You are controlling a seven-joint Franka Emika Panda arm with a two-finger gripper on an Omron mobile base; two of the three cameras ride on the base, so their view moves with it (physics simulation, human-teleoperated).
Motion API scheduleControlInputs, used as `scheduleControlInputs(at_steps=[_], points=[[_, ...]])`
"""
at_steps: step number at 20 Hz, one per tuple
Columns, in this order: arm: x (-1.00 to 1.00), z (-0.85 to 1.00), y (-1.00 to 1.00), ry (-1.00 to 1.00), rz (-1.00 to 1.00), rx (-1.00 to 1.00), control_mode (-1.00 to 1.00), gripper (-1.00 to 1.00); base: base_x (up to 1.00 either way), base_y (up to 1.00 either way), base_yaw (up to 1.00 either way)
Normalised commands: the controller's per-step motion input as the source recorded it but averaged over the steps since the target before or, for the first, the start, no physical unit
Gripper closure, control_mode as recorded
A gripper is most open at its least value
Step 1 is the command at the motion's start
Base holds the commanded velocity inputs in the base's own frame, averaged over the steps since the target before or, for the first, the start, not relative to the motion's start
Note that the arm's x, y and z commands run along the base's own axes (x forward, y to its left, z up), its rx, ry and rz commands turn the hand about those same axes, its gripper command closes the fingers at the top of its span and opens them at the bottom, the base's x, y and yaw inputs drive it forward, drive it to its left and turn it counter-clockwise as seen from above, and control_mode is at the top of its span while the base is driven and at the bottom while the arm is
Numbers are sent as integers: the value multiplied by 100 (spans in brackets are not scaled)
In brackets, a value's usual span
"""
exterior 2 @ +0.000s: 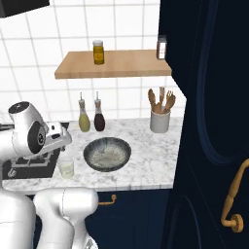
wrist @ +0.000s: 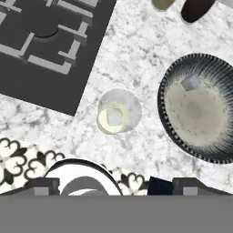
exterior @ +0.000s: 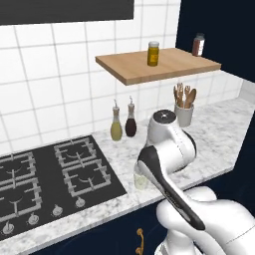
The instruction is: Grab a lemon wedge from the fridge and one ice cube from the ice bowl, and put them in the glass of lemonade.
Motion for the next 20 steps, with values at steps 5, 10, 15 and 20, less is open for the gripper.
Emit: scheduleControlInputs(at_steps=[5,10,15,20], points=[[-78,54,-59,-15,0,36,-100,-100,0,0,0],[-39,22,-40,0,-1,0,-100,-100,0,0,0],[-26,-2,-16,0,-7,0,100,-100,-30,0,-9],[0,0,0,0,0,0,100,-100,-100,2,-49]])
